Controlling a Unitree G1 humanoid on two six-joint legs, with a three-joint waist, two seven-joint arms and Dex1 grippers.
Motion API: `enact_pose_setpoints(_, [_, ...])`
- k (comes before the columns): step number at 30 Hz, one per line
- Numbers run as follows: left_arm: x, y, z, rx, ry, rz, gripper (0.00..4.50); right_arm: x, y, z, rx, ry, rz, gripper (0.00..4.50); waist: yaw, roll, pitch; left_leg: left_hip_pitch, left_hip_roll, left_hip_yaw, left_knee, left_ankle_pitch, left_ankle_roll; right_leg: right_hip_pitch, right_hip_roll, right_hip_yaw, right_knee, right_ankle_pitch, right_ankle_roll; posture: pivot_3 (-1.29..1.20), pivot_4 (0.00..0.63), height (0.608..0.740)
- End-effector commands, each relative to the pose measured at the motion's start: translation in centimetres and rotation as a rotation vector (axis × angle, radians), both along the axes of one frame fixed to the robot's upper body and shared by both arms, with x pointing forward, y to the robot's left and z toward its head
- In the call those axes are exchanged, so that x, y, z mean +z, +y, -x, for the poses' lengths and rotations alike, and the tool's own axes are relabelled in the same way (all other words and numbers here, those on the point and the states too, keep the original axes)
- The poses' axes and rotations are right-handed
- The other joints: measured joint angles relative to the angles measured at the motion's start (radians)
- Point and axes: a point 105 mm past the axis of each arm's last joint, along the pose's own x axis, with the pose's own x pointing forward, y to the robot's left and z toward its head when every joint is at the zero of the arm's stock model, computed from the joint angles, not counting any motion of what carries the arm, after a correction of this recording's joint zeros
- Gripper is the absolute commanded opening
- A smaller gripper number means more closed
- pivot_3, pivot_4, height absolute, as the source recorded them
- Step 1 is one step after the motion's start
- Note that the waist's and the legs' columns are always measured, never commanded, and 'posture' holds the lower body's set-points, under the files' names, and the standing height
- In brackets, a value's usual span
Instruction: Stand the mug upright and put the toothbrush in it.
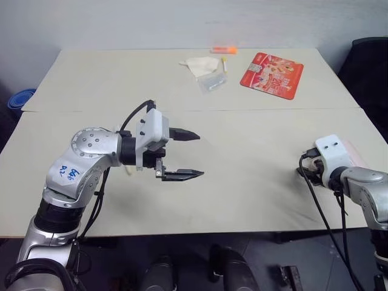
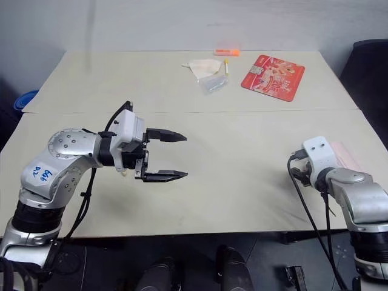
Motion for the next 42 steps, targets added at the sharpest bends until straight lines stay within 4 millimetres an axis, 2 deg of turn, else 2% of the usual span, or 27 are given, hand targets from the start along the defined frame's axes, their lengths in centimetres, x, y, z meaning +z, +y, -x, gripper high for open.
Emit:
enact_pose_setpoints(1, [1.4,0.3,0.2,0.006,-0.062,0.006,4.50,-0.5,-0.1,-0.6,0.004,0.008,-0.028,2.90,-0.003,0.000,0.000,0.000,0.000,0.000,0.000,0.000,0.000,0.000,0.000,0.000,0.000,0.000,0.000,0.00,0.150,0.740])
enact_pose_setpoints(4, [1.5,0.4,0.1,0.015,-0.067,0.003,4.50,-0.5,0.1,-1.0,0.007,0.001,-0.064,2.36,-0.007,0.000,0.000,0.001,0.001,0.000,0.000,0.000,0.000,0.002,0.000,0.000,0.000,0.000,0.000,0.00,0.150,0.740])
enact_pose_setpoints(11, [1.7,0.6,0.1,0.020,-0.068,0.004,4.50,-0.5,0.3,-1.0,0.006,0.000,-0.087,0.13,-0.015,-0.001,-0.001,0.003,0.001,-0.002,0.000,0.000,0.000,0.006,0.000,-0.001,0.000,0.000,0.000,0.00,0.150,0.740])
enact_pose_setpoints(12, [1.7,0.6,0.1,0.021,-0.069,0.004,4.50,-0.5,0.3,-1.0,0.002,-0.002,-0.091,0.06,-0.016,-0.002,-0.001,0.003,0.002,-0.003,0.000,0.000,0.000,0.007,0.000,-0.002,0.000,0.000,0.000,0.00,0.150,0.740])
enact_pose_setpoints(15, [1.7,0.6,0.0,0.023,-0.070,0.004,4.50,-0.3,0.4,-1.0,-0.004,-0.014,-0.105,0.05,-0.018,-0.002,-0.001,0.005,0.002,-0.004,0.000,0.000,0.000,0.010,0.000,-0.003,-0.001,0.000,0.000,0.00,0.150,0.740])
enact_pose_setpoints(16, [1.7,0.6,-0.1,0.028,-0.068,0.009,4.50,0.4,1.4,-1.4,0.028,-0.049,-0.145,0.05,-0.018,-0.002,-0.001,0.004,0.002,-0.004,0.000,0.000,0.000,0.010,0.000,-0.003,-0.001,0.000,0.000,0.00,0.150,0.740])
enact_pose_setpoints(21, [2.1,1.9,-0.7,0.098,-0.049,0.038,4.50,5.6,9.0,-3.2,0.285,-0.272,-0.392,0.05,-0.048,-0.002,-0.001,0.005,0.004,-0.003,0.000,-0.001,-0.002,0.011,0.001,-0.002,0.000,0.000,0.000,0.00,0.150,0.740])
enact_pose_setpoints(23, [2.2,2.9,-1.0,0.152,-0.043,0.048,4.50,7.9,13.3,-3.6,0.429,-0.362,-0.511,0.05,-0.056,-0.001,-0.001,0.005,0.006,-0.003,-0.001,-0.001,-0.003,0.010,0.003,-0.001,0.001,0.000,-0.001,0.00,0.150,0.740])
enact_pose_setpoints(25, [2.5,4.0,-1.2,0.208,-0.041,0.061,4.50,9.3,17.1,-3.4,0.558,-0.408,-0.608,0.05,-0.056,-0.001,-0.001,0.006,0.009,-0.003,-0.002,0.000,-0.006,0.007,0.003,-0.002,0.002,-0.001,-0.003,0.00,0.150,0.740])
enact_pose_setpoints(27, [2.7,4.9,-1.3,0.257,-0.038,0.073,4.50,9.8,20.0,-3.3,0.649,-0.428,-0.671,0.05,-0.048,-0.001,-0.001,0.001,0.008,-0.002,-0.002,0.000,-0.007,-0.001,0.004,-0.001,0.007,-0.002,-0.005,0.00,0.150,0.740])
enact_pose_setpoints(30, [3.0,6.5,-1.4,0.341,-0.042,0.079,4.50,9.2,24.1,-3.0,0.765,-0.448,-0.770,0.05,-0.043,-0.001,-0.001,-0.002,0.007,-0.003,-0.002,0.000,-0.007,-0.004,0.003,-0.002,0.007,-0.003,-0.005,0.00,0.150,0.740])
enact_pose_setpoints(34, [2.9,8.1,-1.0,0.416,-0.042,0.053,4.50,7.4,27.5,-2.1,0.887,-0.469,-0.884,0.05,-0.044,-0.001,-0.001,-0.003,0.003,-0.003,-0.001,0.000,-0.003,-0.003,-0.001,-0.002,0.006,-0.001,-0.003,0.00,0.150,0.740])
enact_pose_setpoints(36, [2.7,8.3,-0.7,0.427,-0.042,0.035,4.50,6.4,28.3,-1.4,0.939,-0.470,-0.918,0.05,-0.044,-0.001,-0.001,-0.003,0.002,-0.003,-0.001,0.000,-0.002,-0.003,-0.001,-0.002,0.005,-0.001,-0.002,0.00,0.150,0.740])
enact_pose_setpoints(41, [2.4,8.0,-0.3,0.424,-0.037,0.008,4.50,2.9,28.6,-0.1,1.011,-0.380,-0.905,0.05,-0.046,-0.001,-0.001,-0.003,0.002,-0.003,-0.001,0.000,-0.002,-0.003,-0.001,-0.002,0.005,-0.001,-0.002,0.00,0.150,0.740])
enact_pose_setpoints(42, [2.3,8.0,-0.2,0.421,-0.031,0.007,4.50,2.2,28.5,0.1,1.023,-0.371,-0.865,0.33,-0.046,-0.001,-0.001,-0.003,0.002,-0.003,-0.001,0.000,-0.002,-0.003,-0.001,-0.002,0.005,-0.001,-0.002,0.00,0.150,0.740])
